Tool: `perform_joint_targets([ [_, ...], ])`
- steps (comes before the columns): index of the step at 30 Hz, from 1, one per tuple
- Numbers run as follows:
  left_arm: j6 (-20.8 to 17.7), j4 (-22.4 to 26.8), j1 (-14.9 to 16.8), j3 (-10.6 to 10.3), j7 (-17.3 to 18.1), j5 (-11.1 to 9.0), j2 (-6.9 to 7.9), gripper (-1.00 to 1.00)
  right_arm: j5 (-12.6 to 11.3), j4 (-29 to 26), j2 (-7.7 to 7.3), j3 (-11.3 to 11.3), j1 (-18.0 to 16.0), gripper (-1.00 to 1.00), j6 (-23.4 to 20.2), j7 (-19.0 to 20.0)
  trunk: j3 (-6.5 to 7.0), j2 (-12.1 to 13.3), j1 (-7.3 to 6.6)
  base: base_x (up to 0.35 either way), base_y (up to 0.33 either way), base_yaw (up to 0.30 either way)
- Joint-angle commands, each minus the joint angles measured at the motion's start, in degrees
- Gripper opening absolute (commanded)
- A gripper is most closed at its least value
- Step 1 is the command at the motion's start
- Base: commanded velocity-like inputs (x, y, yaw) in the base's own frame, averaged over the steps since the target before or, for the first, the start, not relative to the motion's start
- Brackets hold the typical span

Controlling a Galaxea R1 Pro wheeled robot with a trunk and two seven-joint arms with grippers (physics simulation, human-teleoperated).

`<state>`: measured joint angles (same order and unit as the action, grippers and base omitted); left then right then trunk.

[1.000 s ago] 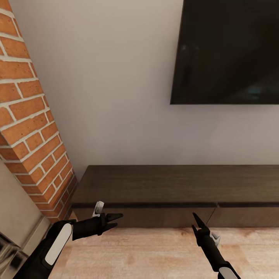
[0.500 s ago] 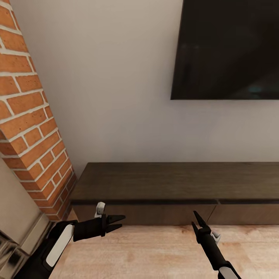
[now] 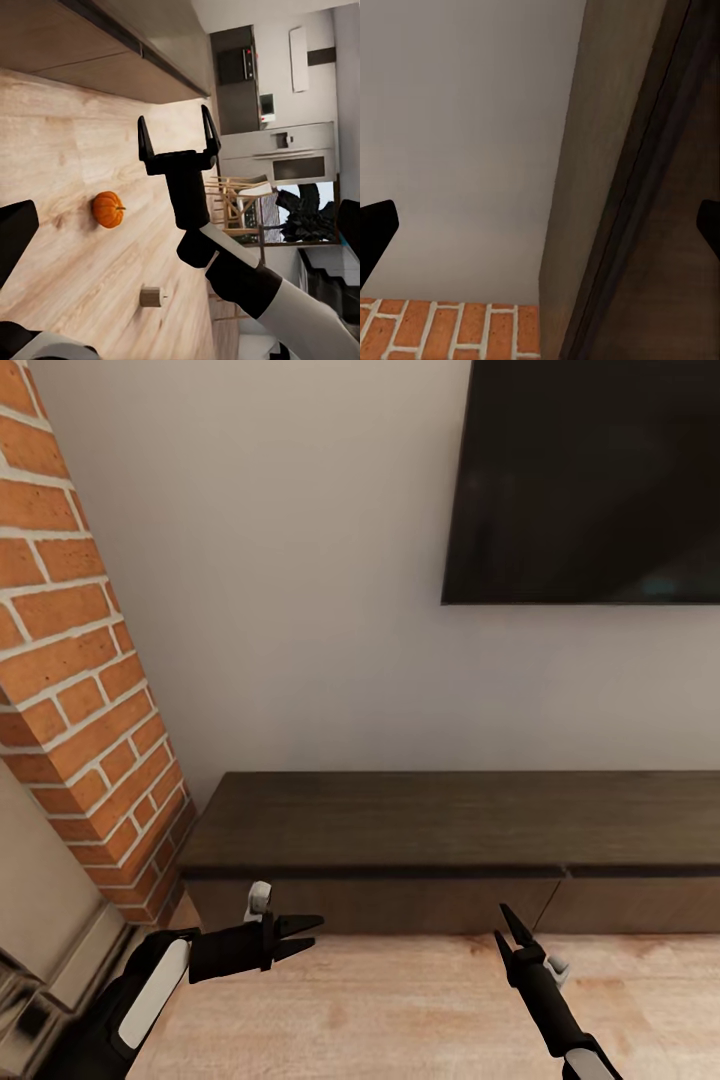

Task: Place each of the two pumpkins and all three candles from the living room inside a cabinet in the living room (use any cabinet), then make sure every cabinet is closed, and position the cauldron so it is next to a table in the living room.

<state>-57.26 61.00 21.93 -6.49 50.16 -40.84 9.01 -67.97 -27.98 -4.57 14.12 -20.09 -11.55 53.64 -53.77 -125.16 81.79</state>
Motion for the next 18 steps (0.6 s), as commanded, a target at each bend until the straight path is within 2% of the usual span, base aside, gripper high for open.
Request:
perform_joint_targets([
  [1,-0.2,0.0,0.0,-0.1,0.1,-0.1,0.04,1.00,-0.5,0.0,0.00,0.0,0.0,1.00,-0.6,0.2,-0.23,-0.4,0.22,0.000,0.000,0.000],
  [18,-0.2,0.1,0.0,-0.8,0.1,-0.1,-0.05,1.00,-0.5,0.0,0.02,0.1,0.0,1.00,-0.7,-0.5,-3.29,-7.3,3.95,0.000,0.000,0.000],
])
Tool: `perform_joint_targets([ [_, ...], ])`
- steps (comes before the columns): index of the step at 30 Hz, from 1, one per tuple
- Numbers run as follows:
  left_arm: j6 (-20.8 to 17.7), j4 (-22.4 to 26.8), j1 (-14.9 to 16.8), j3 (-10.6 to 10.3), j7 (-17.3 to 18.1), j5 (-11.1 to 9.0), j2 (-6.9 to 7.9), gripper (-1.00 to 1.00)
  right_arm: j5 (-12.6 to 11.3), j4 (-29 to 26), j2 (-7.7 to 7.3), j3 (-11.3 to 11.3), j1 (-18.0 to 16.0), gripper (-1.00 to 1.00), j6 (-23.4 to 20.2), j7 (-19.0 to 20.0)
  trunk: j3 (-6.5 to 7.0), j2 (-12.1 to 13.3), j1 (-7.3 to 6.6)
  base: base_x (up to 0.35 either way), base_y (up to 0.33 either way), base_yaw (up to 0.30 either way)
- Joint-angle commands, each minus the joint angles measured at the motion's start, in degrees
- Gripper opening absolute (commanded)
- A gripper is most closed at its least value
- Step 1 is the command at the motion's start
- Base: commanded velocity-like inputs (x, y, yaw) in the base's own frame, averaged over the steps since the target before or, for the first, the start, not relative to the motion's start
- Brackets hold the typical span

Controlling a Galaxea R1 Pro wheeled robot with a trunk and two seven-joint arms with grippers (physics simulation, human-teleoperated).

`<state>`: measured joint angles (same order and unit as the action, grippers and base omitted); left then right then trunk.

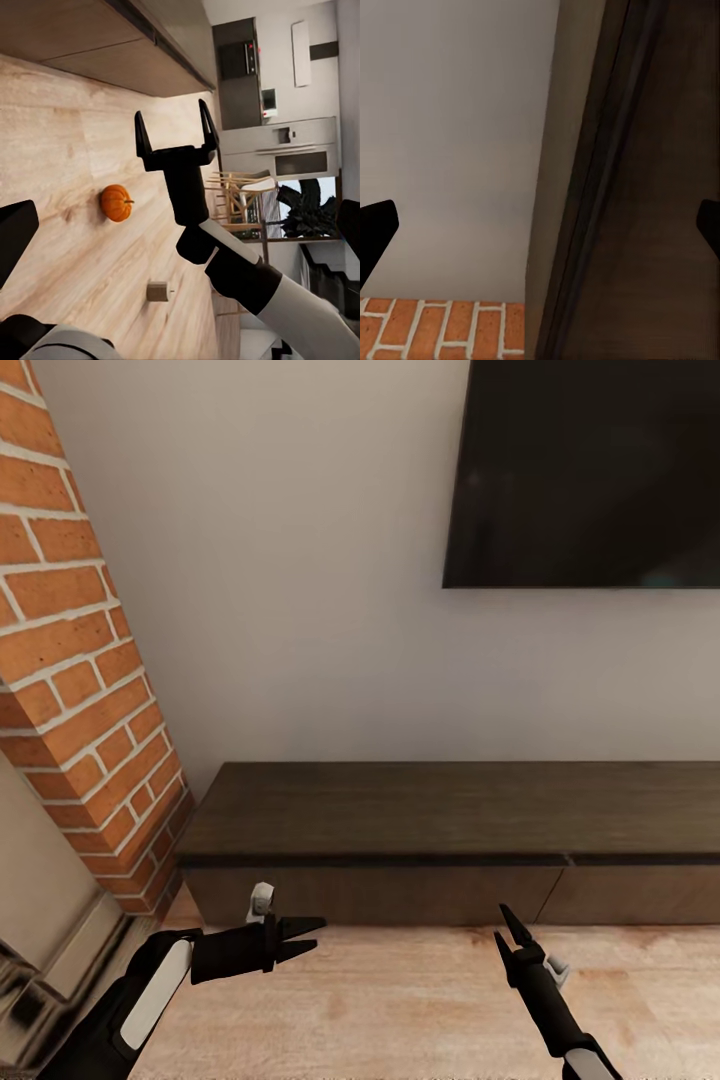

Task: Place each of the two pumpkins and all three candles from the living room inside a cabinet in the living room (use any cabinet), then make sure every cabinet is closed, and position the cauldron so it is next to a table in the living room.

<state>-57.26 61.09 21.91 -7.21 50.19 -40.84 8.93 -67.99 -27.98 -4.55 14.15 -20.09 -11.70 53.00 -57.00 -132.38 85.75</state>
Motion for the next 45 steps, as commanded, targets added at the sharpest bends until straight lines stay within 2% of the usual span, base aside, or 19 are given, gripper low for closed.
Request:
perform_joint_targets([
  [1,-0.2,0.0,0.0,-0.1,0.1,-0.1,0.04,1.00,-0.5,0.0,-0.06,0.1,0.0,1.00,-0.7,0.0,-0.23,-0.4,0.21,0.000,0.000,0.000],
  [19,-0.2,0.0,0.0,-0.1,0.1,-0.1,0.12,1.00,-0.9,0.0,-0.33,0.1,0.0,1.00,-2.7,-0.1,-3.46,-7.7,4.17,0.000,0.000,0.000],
  [37,-0.2,0.0,0.0,-0.1,0.2,-0.1,0.19,1.00,-0.7,0.0,-0.20,0.2,0.0,1.00,-2.5,0.5,-3.46,-7.7,4.17,0.053,-0.002,0.000],
  [45,-0.2,0.0,0.0,-0.1,2.8,0.0,0.36,1.00,-0.5,0.0,-0.20,0.2,0.0,1.00,-2.5,0.6,-3.46,-7.7,4.17,0.138,-0.001,0.000],
])
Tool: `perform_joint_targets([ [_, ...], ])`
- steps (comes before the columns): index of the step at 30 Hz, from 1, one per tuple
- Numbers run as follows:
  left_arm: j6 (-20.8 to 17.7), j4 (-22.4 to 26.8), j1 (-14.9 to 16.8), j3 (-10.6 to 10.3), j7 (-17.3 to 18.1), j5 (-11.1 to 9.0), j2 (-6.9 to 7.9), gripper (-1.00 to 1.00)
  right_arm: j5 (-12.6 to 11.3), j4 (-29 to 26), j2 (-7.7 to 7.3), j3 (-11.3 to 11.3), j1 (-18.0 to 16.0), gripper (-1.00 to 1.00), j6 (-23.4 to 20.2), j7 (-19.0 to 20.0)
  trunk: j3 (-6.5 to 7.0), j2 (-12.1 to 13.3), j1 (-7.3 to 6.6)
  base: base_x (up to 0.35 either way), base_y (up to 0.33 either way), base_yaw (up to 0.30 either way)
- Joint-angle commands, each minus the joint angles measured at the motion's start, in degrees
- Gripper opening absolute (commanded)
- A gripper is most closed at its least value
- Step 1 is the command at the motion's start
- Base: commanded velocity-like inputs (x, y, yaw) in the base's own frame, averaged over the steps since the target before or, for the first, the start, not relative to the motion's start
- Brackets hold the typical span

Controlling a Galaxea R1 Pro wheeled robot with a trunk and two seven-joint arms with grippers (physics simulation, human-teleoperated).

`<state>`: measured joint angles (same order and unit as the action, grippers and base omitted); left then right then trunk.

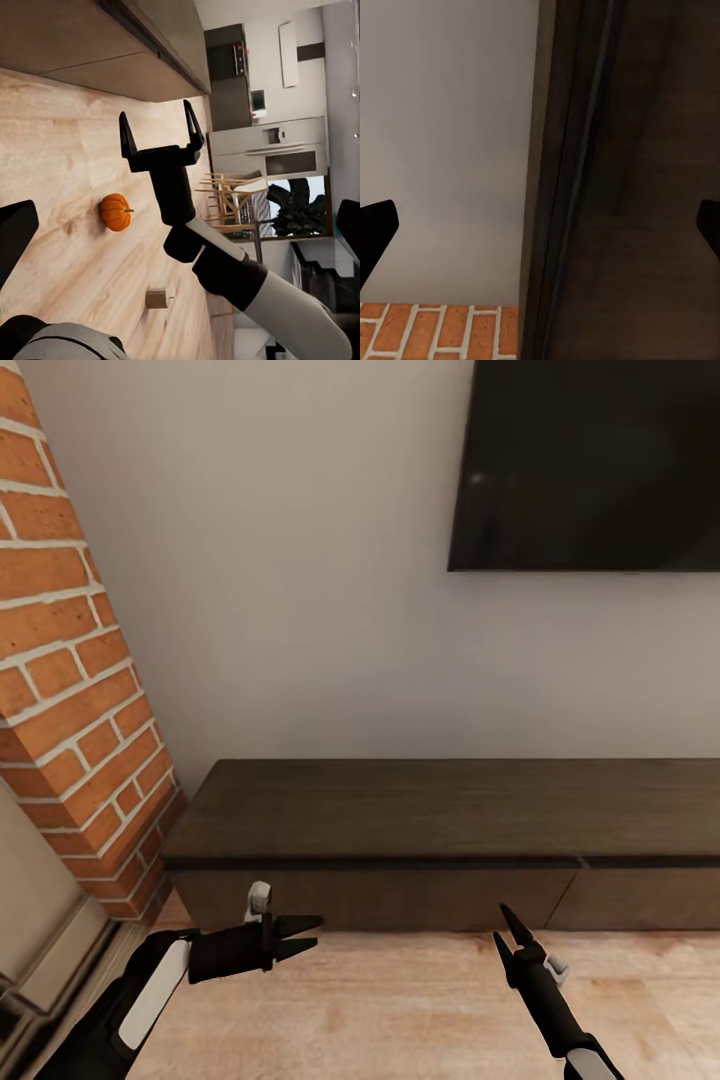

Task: Place each of the two pumpkins and all three candles from the living room inside a cabinet in the living room (use any cabinet), then make sure every cabinet is closed, and position the cauldron so it is next to a table in the living room.

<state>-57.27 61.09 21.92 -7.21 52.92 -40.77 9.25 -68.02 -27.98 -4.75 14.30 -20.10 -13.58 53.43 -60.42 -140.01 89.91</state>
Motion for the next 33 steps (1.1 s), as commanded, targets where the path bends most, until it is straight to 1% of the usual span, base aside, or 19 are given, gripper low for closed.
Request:
perform_joint_targets([
  [1,-0.2,0.0,0.0,-0.1,0.2,-0.1,0.13,1.00,-0.5,0.0,-0.03,0.0,0.0,1.00,-0.6,0.1,-0.05,0.0,0.00,0.092,0.000,0.000],
  [7,-0.2,0.0,0.0,-0.1,0.3,-0.1,0.29,1.00,-0.4,0.0,-0.02,0.0,0.0,1.00,-0.6,0.0,-0.05,0.0,0.00,0.193,0.000,0.000],
  [11,-0.2,0.0,0.0,-0.1,0.3,-0.1,0.33,1.00,-0.4,0.0,-0.04,0.0,0.0,1.00,-0.6,0.0,-0.05,0.0,0.00,0.089,-0.002,0.000],
  [18,-0.2,0.0,0.0,-0.1,0.3,-0.1,0.32,1.00,-0.4,0.0,-0.06,0.0,0.0,1.00,-0.6,0.0,-0.05,0.0,0.00,0.139,-0.090,0.000],
  [33,-0.2,0.0,0.0,-0.2,0.3,-0.1,0.06,1.00,-0.6,0.5,-0.25,0.2,0.0,1.00,-0.4,-0.5,-0.05,0.0,0.00,0.015,-0.006,0.000],
])
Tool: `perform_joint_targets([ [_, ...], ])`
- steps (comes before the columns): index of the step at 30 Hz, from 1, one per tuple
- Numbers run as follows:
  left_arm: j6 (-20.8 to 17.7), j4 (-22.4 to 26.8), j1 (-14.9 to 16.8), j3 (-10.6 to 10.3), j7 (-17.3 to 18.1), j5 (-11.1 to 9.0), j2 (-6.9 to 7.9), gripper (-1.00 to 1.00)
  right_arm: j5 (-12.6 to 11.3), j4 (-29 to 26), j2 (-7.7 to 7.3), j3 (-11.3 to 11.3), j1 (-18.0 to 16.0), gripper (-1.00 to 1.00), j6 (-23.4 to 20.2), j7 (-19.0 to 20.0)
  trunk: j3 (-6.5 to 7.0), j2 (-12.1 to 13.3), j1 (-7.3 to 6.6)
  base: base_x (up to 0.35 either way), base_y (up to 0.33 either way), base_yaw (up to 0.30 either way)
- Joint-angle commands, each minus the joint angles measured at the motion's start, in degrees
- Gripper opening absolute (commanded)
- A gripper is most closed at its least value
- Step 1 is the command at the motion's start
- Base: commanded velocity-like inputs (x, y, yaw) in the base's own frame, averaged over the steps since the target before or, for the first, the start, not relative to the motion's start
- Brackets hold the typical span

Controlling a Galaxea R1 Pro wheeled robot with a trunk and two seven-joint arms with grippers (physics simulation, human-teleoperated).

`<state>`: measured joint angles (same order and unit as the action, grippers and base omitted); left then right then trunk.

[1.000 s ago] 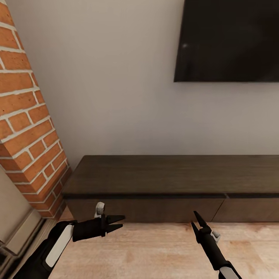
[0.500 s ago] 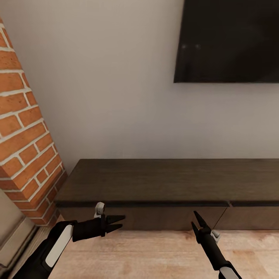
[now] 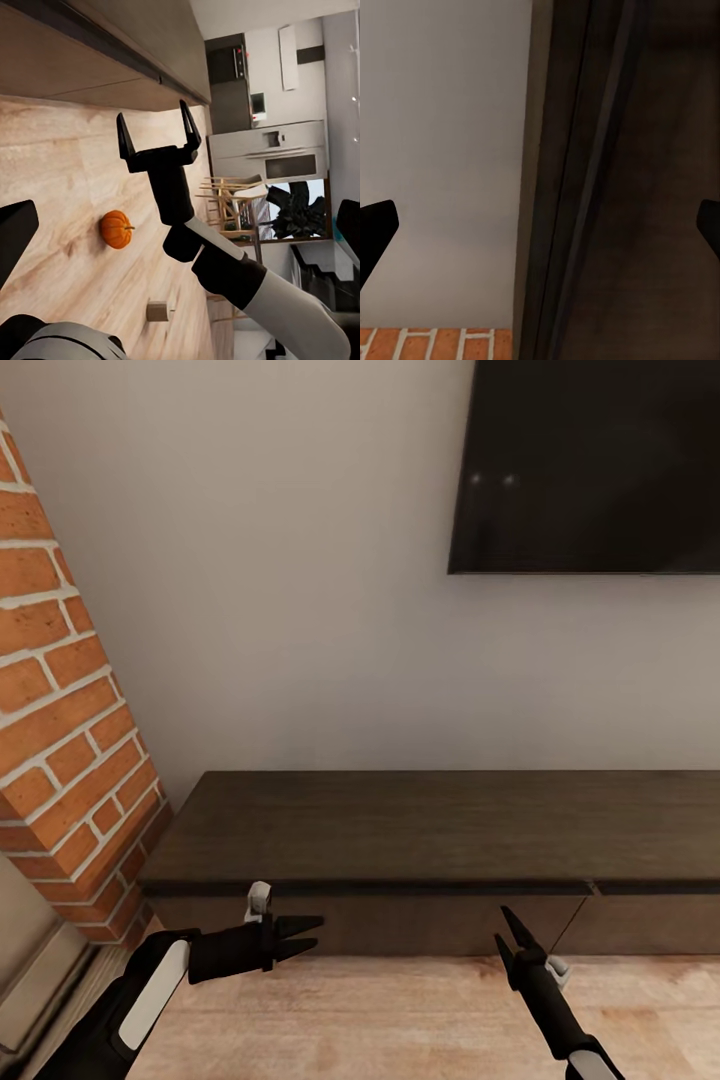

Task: Place each of the two pumpkins and all three candles from the living room inside a cabinet in the living room (use any cabinet), then make sure every cabinet is closed, and position the cauldron so it is next to a table in the living room.

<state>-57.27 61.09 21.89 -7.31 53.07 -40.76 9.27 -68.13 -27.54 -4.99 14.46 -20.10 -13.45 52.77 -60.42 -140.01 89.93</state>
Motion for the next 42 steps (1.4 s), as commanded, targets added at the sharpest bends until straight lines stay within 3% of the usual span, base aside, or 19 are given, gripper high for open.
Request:
perform_joint_targets([
  [1,-0.2,0.0,0.1,-0.1,0.1,-0.1,0.04,1.00,-0.5,0.1,-0.01,0.1,0.0,1.00,-0.5,0.1,-0.05,0.0,-0.01,0.000,0.000,0.000],
  [20,-0.1,0.0,0.1,-0.4,0.1,-0.1,-0.01,1.00,-1.0,0.8,-0.19,0.2,-1.9,1.00,-0.4,-1.6,-0.05,0.0,-0.01,0.000,0.000,0.000],
  [26,-0.1,0.0,0.0,-0.5,0.1,-0.1,-0.19,1.00,-0.8,0.8,-0.21,0.2,-2.7,1.00,-0.3,-6.2,-0.05,0.0,-0.01,0.000,0.000,0.000],
  [32,-0.1,0.0,0.1,-0.4,0.1,-0.1,-0.15,1.00,-0.6,0.9,-1.92,0.2,-2.8,1.00,-0.3,-6.7,-0.05,0.0,-0.01,0.000,0.000,0.000],
  [42,-0.1,0.0,0.1,-0.4,0.1,0.0,-0.13,1.00,-0.4,0.9,-2.21,0.1,-2.8,1.00,-0.2,-6.6,-0.05,0.0,-0.01,0.000,0.000,0.000],
])
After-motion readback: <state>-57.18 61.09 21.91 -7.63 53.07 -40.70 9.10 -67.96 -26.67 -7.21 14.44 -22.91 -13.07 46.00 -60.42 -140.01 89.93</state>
